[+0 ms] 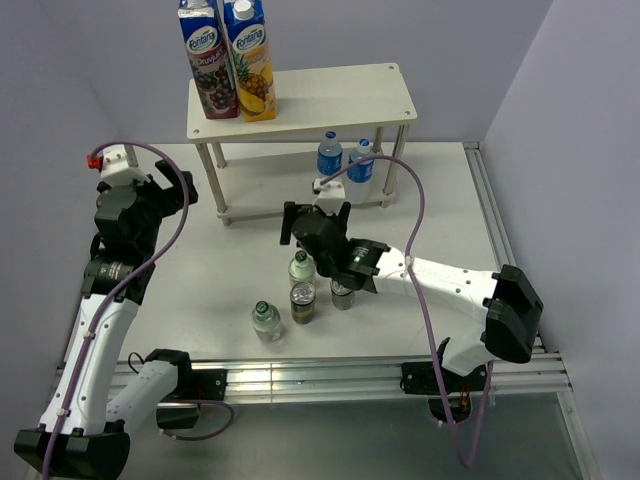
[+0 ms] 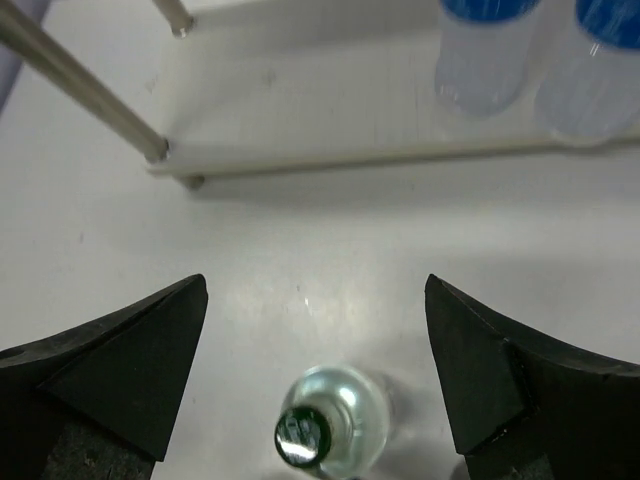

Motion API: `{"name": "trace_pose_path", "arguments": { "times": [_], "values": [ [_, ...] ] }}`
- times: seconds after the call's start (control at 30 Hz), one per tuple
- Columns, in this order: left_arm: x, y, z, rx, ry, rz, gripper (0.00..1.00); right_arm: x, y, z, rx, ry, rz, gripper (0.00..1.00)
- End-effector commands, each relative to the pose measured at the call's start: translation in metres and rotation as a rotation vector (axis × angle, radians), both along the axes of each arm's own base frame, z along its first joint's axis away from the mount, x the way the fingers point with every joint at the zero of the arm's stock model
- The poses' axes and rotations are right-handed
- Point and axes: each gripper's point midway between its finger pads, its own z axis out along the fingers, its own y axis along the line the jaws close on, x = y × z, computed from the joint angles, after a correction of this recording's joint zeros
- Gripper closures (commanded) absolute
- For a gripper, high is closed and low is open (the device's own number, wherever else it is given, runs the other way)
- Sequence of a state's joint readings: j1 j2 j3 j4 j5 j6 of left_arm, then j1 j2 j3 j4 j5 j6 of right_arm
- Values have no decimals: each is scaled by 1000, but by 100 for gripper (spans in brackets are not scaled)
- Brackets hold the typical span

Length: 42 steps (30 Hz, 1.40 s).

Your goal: Place and organize the beverage onto the shelf

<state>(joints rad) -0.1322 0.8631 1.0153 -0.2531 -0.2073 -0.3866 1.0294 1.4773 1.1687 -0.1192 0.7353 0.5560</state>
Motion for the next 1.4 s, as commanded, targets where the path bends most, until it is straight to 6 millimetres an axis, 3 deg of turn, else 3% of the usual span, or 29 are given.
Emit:
{"name": "trace_pose_path", "arguments": {
  "times": [0.0,0.23,0.4,0.6,0.8,0.97,1.3,1.37],
  "values": [
    [-3,3,16,0,-49,6,1,-27,0,-32,-21,101,28,4],
    [-3,3,14,-2,-46,7,1,-45,2,-64,-55,157,28,7],
    [-3,4,15,0,-46,9,1,-47,4,-65,-57,153,25,12],
    [-3,4,15,0,-46,12,1,-44,7,-77,-71,160,13,27],
    [-4,4,15,2,-48,10,1,-42,12,-89,-87,170,11,33],
    [-3,4,15,0,-48,10,1,-41,13,-91,-93,166,5,46],
    [-4,5,16,0,-49,12,1,-38,15,-83,-106,155,13,91],
    [-4,4,15,-1,-48,12,1,-38,16,-80,-107,150,15,95]
  ]
}}
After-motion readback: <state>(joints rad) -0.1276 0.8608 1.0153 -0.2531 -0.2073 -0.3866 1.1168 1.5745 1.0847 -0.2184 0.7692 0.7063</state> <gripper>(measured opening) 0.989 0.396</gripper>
